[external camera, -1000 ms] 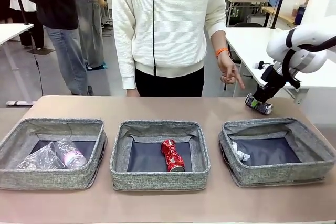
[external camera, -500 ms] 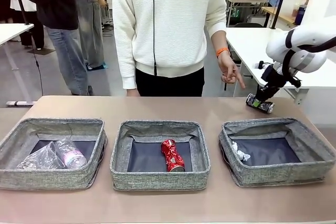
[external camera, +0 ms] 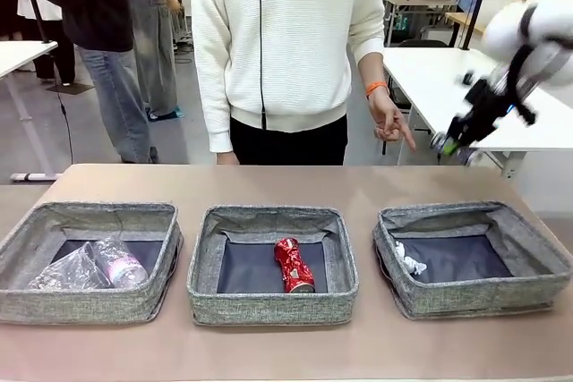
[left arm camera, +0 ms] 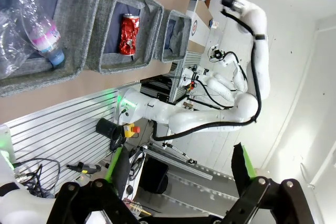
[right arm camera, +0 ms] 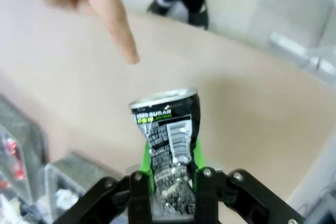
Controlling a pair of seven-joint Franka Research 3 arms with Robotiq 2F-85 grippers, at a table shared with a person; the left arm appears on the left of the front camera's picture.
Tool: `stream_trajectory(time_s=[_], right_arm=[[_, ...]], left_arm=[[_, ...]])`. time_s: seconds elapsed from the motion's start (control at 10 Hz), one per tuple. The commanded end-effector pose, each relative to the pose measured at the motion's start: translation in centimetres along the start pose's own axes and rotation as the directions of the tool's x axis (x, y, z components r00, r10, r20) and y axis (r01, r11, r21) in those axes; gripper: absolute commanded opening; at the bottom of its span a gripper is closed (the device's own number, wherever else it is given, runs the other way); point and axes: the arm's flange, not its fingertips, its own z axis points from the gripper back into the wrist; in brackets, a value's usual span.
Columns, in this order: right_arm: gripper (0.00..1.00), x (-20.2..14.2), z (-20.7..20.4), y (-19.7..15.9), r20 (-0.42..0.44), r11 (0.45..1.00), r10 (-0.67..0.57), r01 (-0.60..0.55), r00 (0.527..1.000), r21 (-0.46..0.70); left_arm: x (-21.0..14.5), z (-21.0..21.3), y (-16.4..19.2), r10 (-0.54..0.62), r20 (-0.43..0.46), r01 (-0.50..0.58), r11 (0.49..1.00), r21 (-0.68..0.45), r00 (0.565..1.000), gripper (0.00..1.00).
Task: Sort the waste into the appropriate baskets.
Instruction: Pick up the waste item pointed out by the person.
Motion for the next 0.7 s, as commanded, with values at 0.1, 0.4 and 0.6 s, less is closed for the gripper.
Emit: stream_trajectory(time_s=[0.1,0.4,0.6], right_arm=[[0.00,-7.1,10.3,11.2,0.047,0.919,-0.394,0.394,0.918,-0.003],[0.00,-13.1,8.5,17.4,0.159,0.941,-0.325,0.336,0.932,-0.047],[0.00,-9.9,13.5,15.2,0.085,0.919,-0.393,0.394,0.915,0.015]], left_arm=[[-0.1,0.1,-0.1,-0.014,-0.004,0.014,1.000,-0.003,1.000,1.00],[-0.1,0.1,-0.1,-0.014,-0.004,0.014,1.000,-0.003,1.000,1.00],[-0.1,0.1,-0.1,-0.014,-0.004,0.014,1.000,-0.003,1.000,1.00]])
